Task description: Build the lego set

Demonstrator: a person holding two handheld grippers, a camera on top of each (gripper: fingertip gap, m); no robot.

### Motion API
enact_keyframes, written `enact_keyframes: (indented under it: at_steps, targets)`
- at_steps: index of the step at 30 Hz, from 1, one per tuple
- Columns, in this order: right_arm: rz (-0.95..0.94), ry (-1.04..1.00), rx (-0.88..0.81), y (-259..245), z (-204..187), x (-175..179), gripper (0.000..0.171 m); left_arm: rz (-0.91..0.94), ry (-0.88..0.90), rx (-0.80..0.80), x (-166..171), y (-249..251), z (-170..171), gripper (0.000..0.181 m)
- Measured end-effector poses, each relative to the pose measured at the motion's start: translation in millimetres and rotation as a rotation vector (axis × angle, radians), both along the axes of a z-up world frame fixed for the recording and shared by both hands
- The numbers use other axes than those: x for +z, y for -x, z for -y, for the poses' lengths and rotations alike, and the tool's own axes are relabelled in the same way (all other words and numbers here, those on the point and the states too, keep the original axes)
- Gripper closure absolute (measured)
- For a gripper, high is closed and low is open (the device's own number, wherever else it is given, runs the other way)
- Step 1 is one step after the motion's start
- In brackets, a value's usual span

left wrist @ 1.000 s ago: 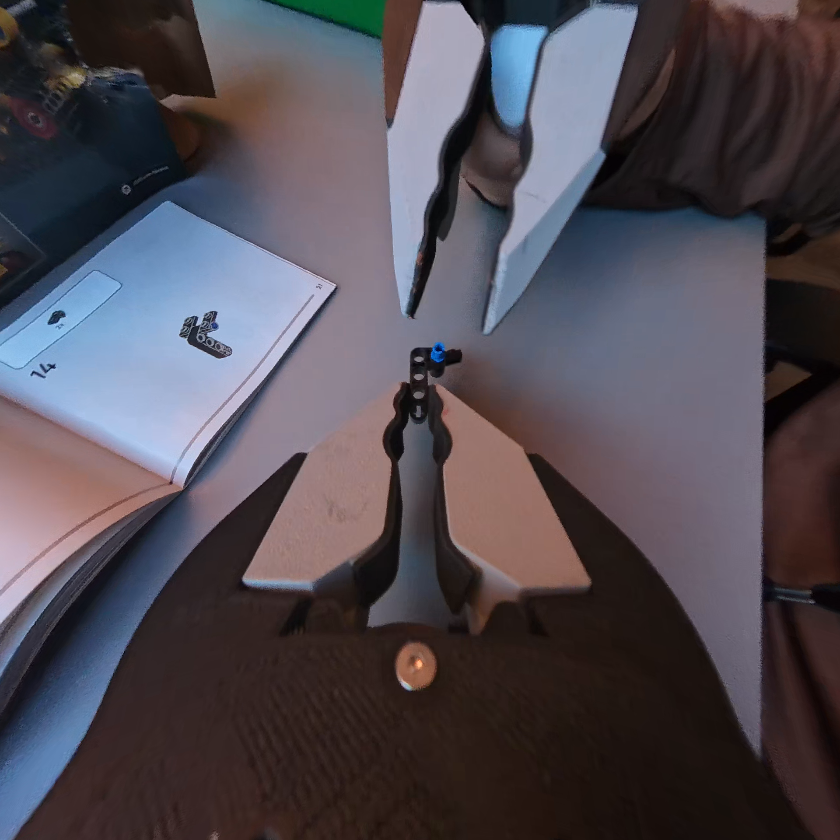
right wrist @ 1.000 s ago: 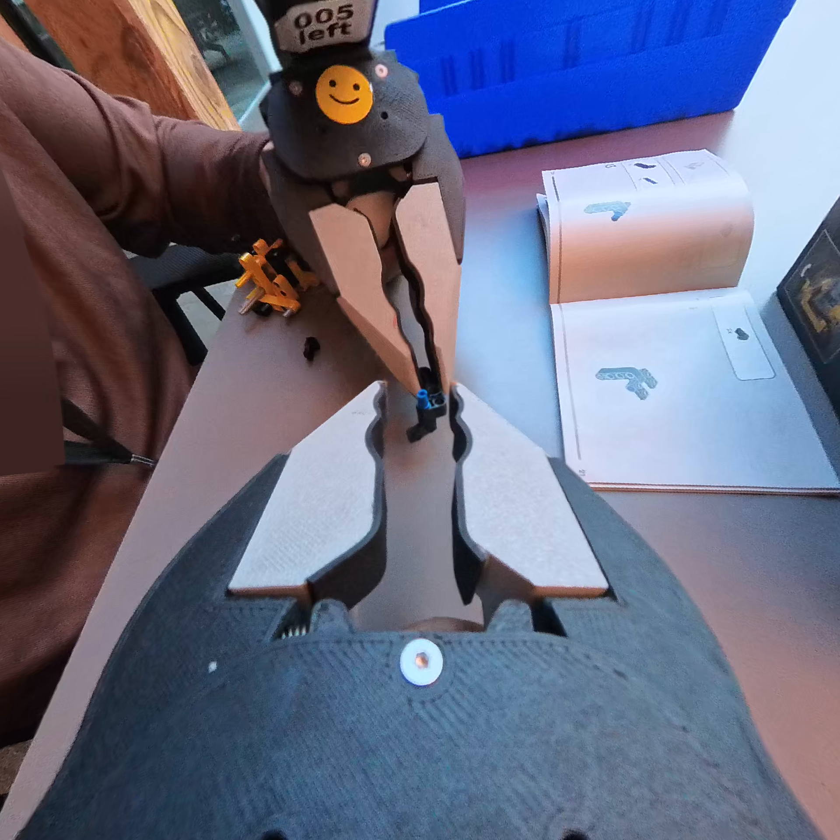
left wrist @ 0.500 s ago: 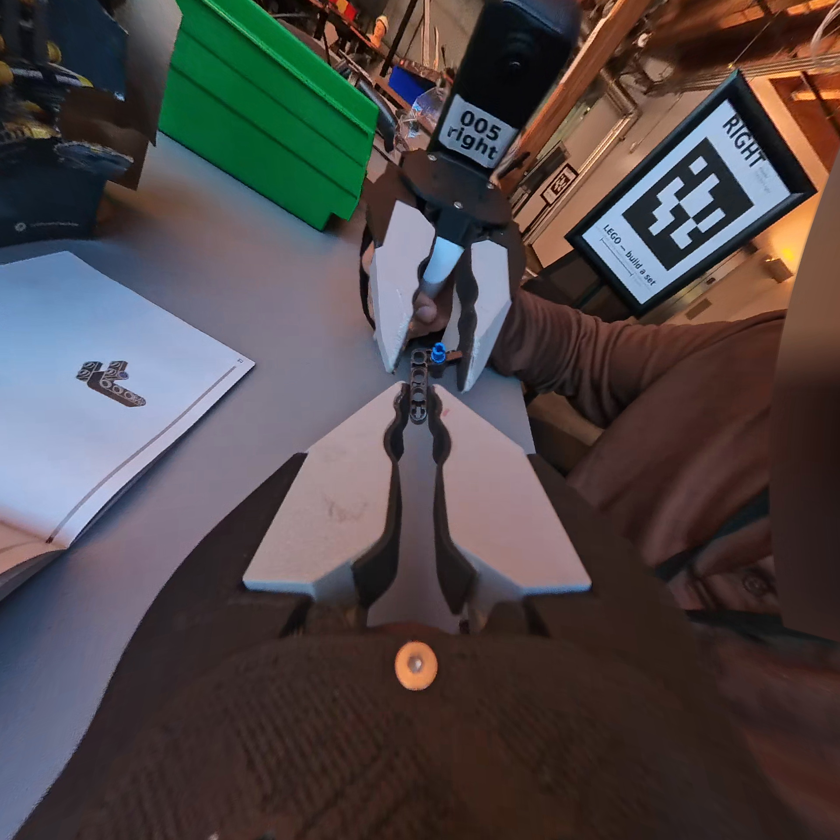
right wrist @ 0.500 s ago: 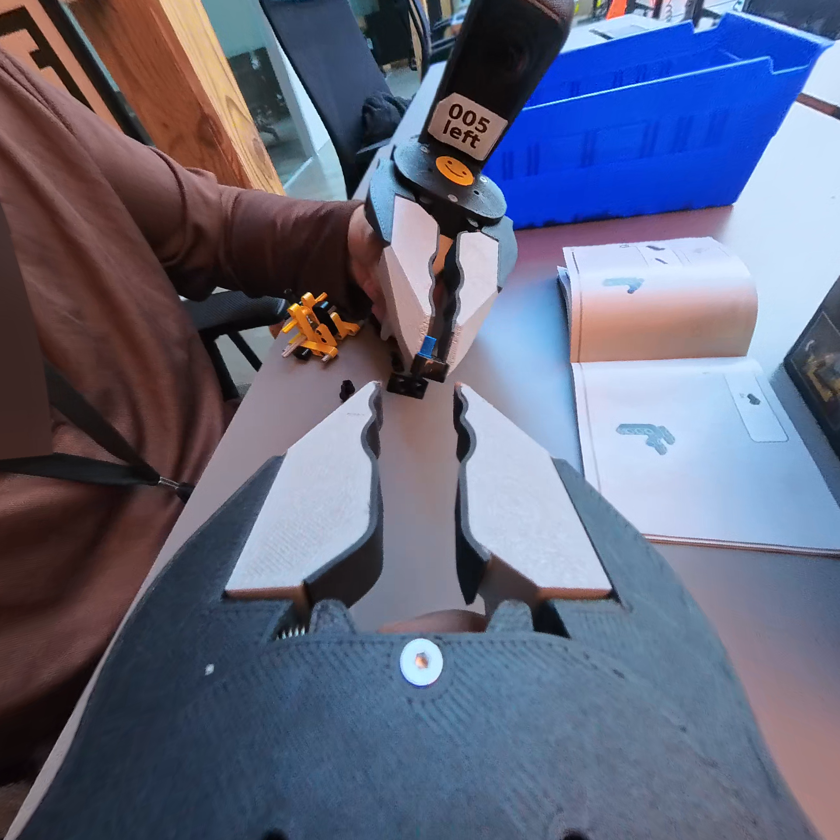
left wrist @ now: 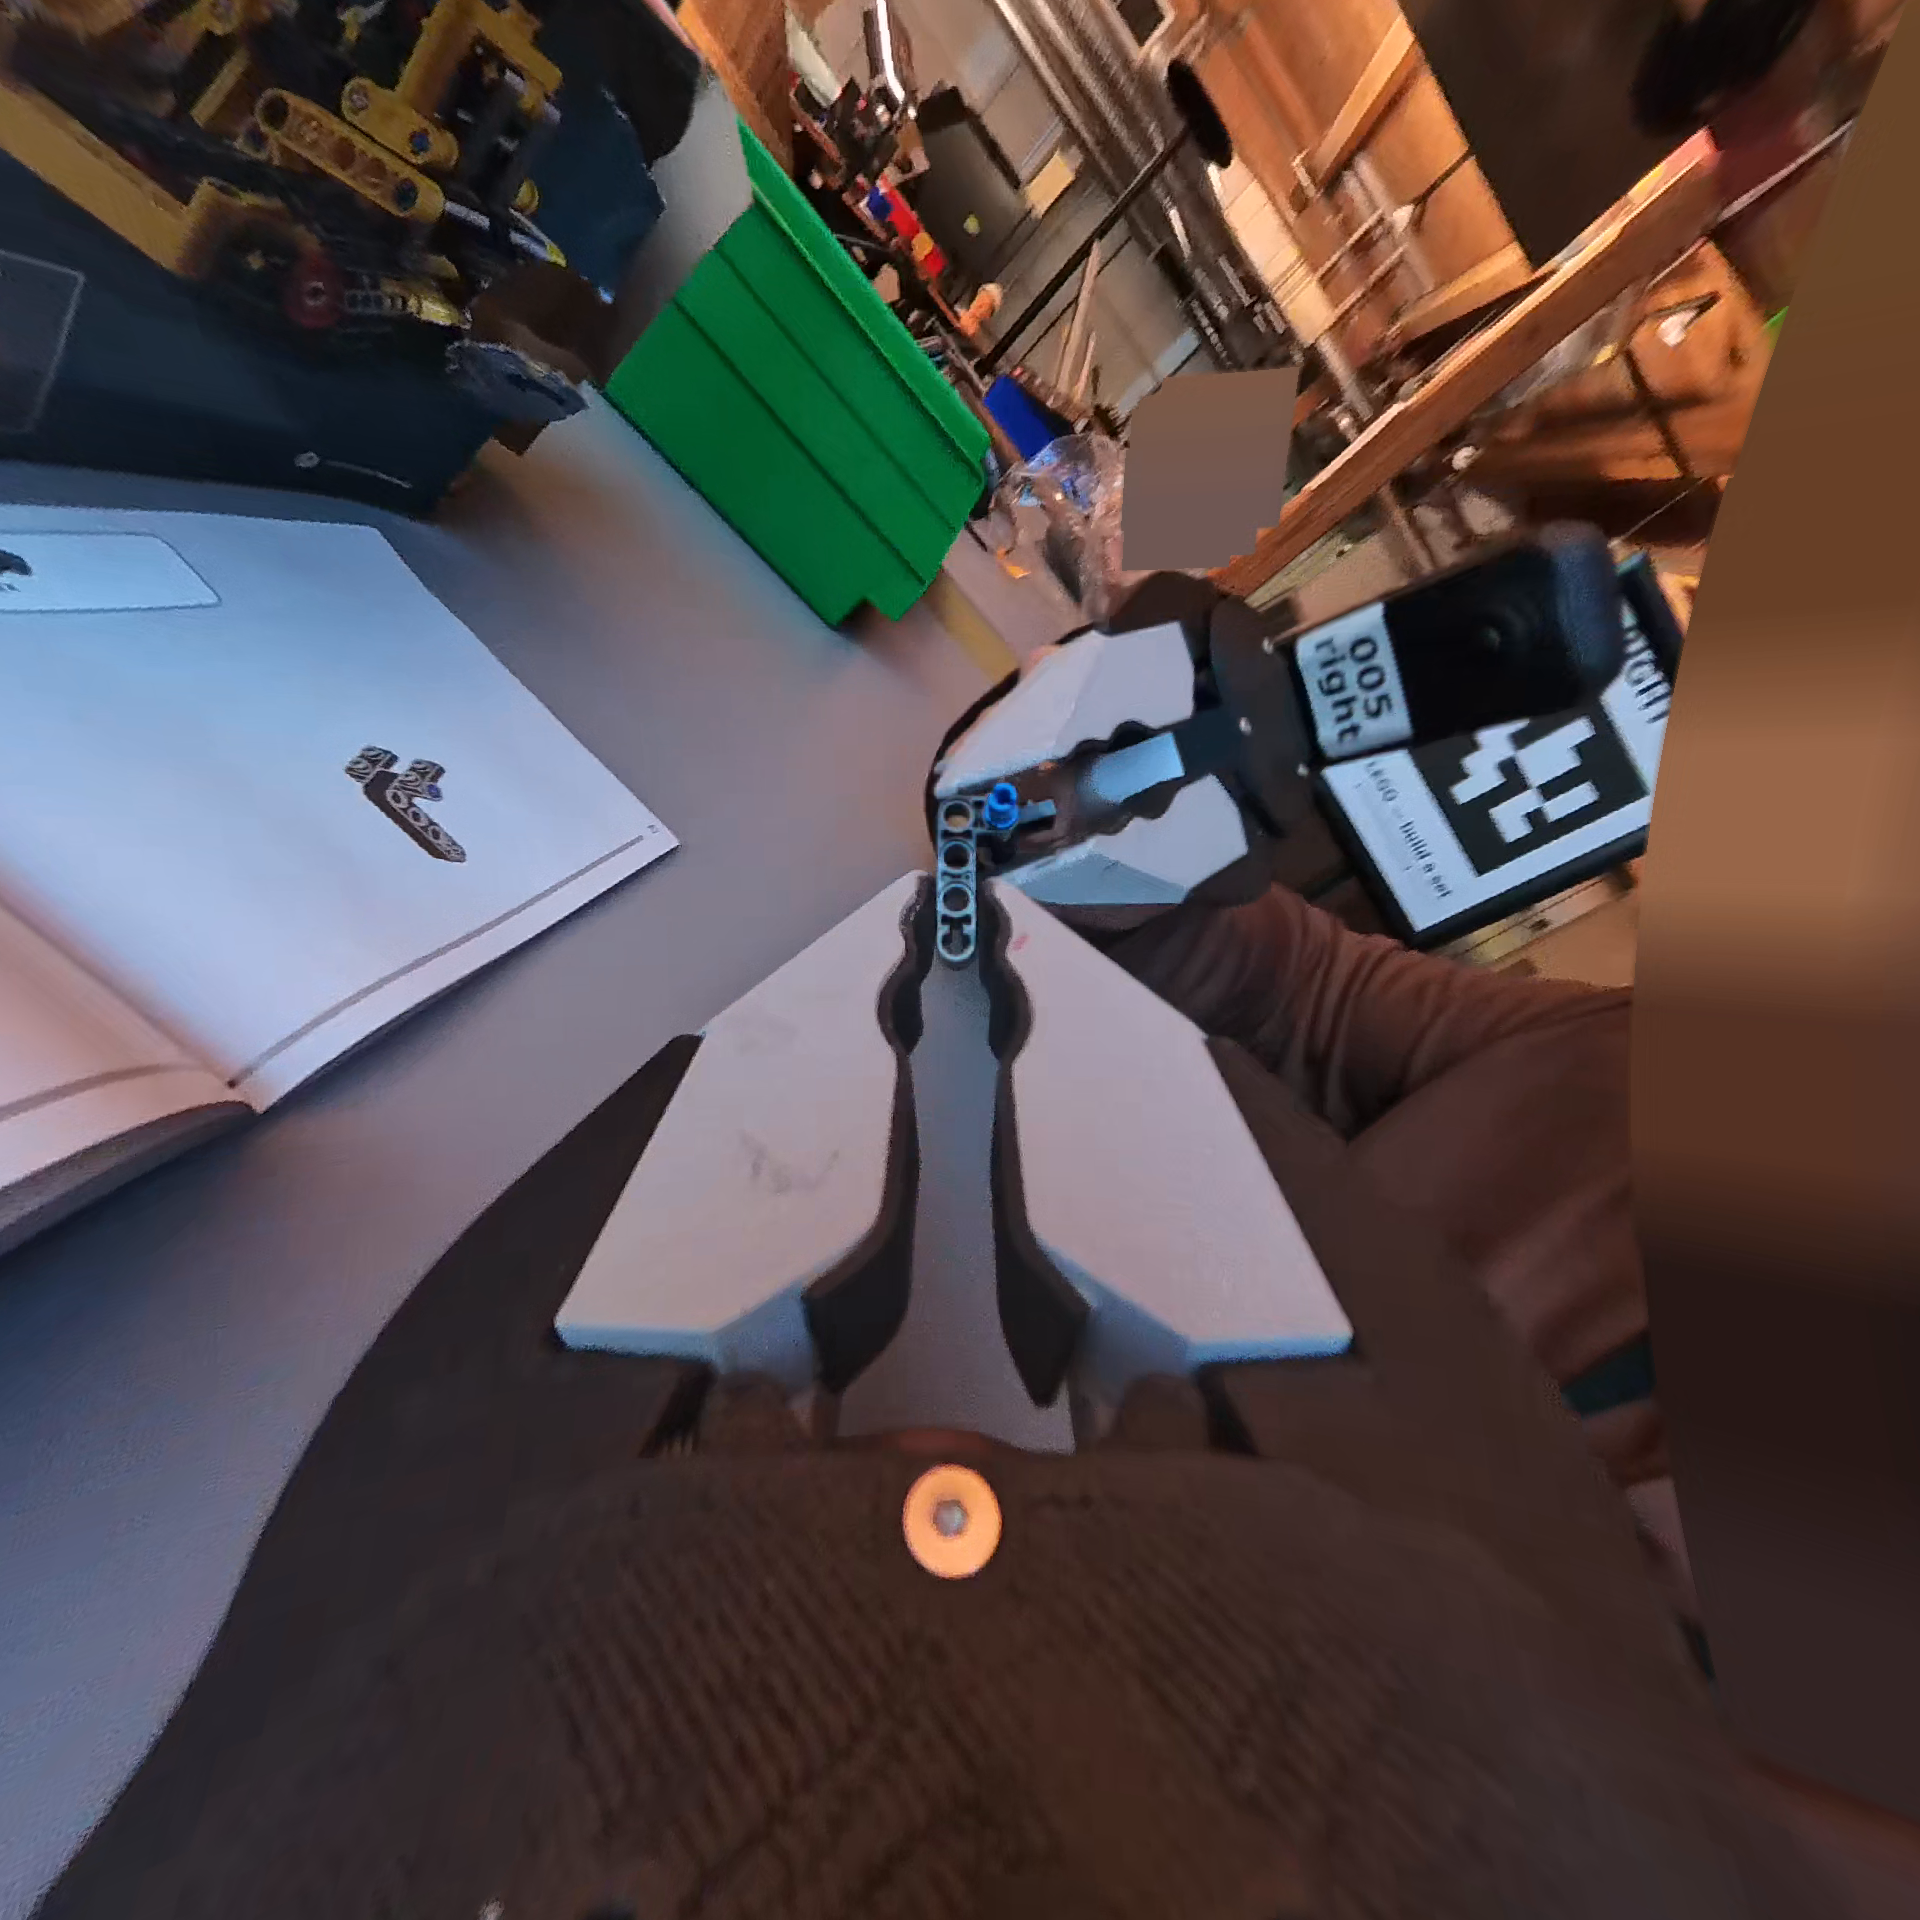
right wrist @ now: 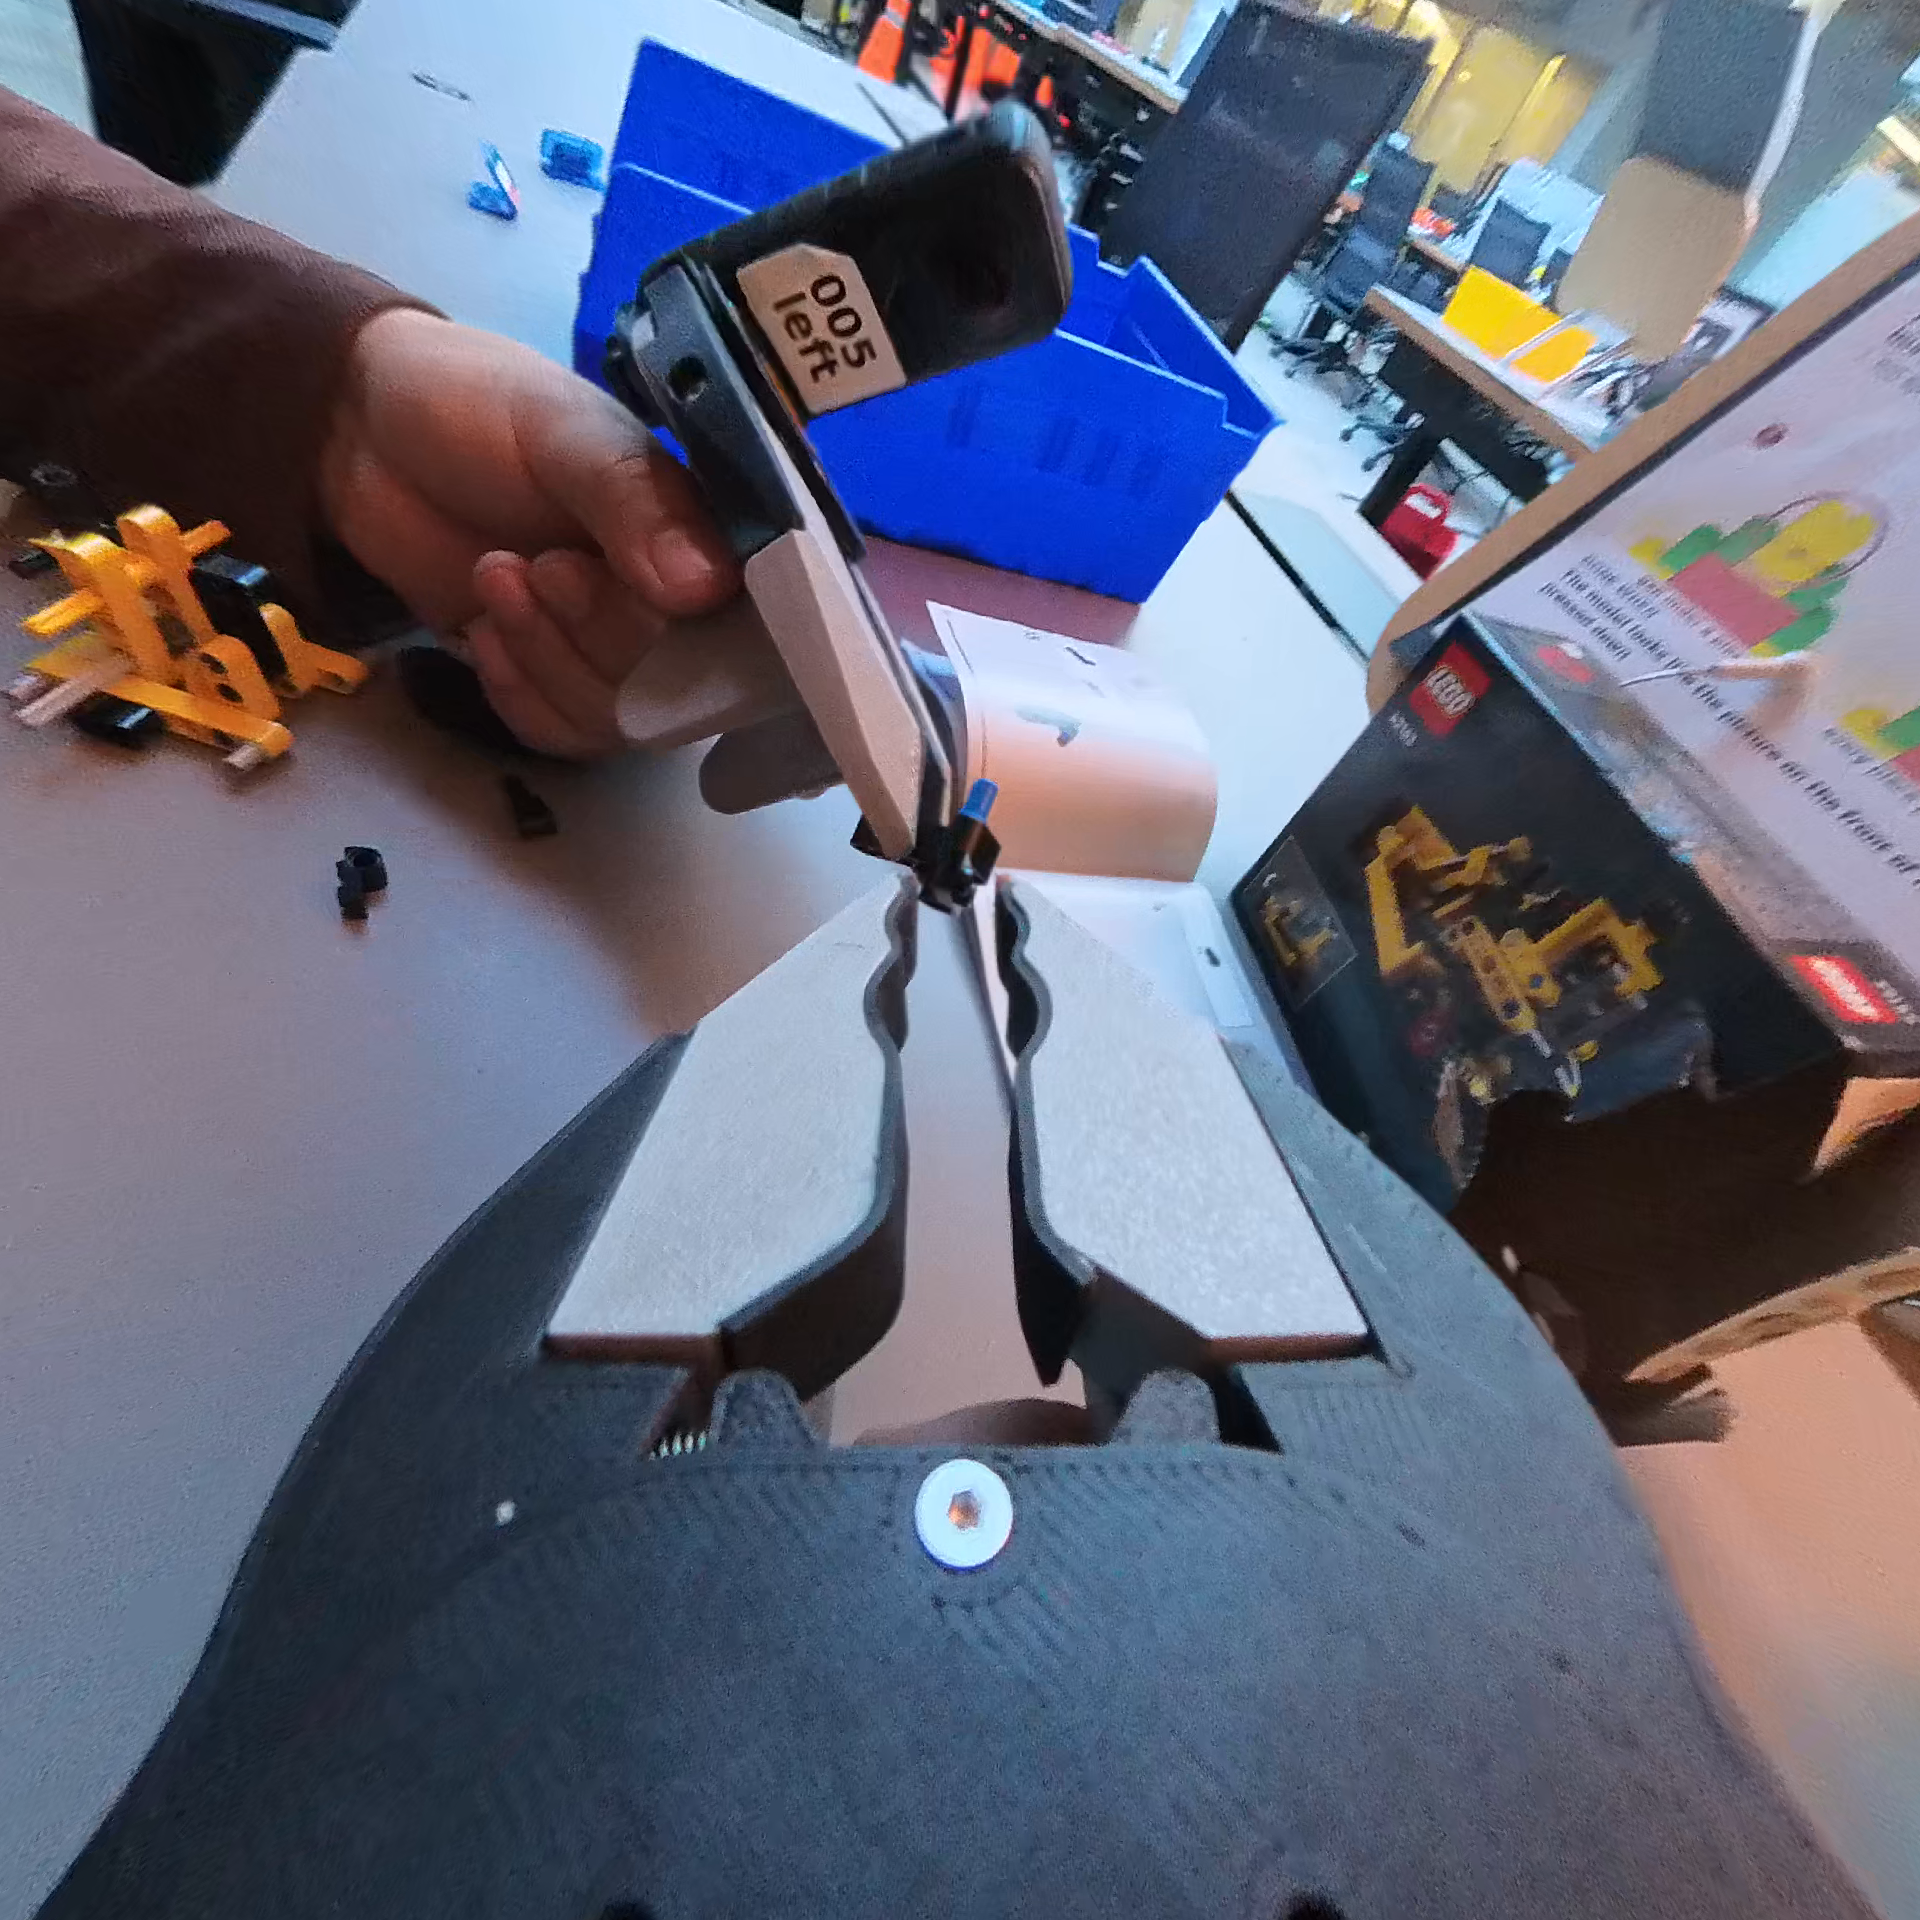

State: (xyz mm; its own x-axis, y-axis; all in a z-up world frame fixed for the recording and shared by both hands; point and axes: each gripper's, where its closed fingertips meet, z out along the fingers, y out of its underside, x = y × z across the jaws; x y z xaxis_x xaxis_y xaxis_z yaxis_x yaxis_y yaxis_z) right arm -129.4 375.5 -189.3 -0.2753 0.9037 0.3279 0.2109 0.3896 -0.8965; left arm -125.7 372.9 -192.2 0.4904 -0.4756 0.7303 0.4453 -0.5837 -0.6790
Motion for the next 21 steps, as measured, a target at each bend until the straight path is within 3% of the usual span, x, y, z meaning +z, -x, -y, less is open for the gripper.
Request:
enact_keyframes:
  at_steps: [13, 19, 21]
  targets:
    - [-0.04, -0.214, -0.119, 5, -2, 0, 0.163, -0.006, -0.003, 0.021, 0, 0, -1, 0.176]
    - [-0.071, -0.669, -0.272, 7, -9, 1, 0.164, -0.019, 0.025, 0.035, -4, 0, -1, 0.176]
    - [-0.079, -0.722, -0.297, 9, -9, 2, 0.164, -0.003, 0.031, 0.037, -4, 1, -1, 0.176]
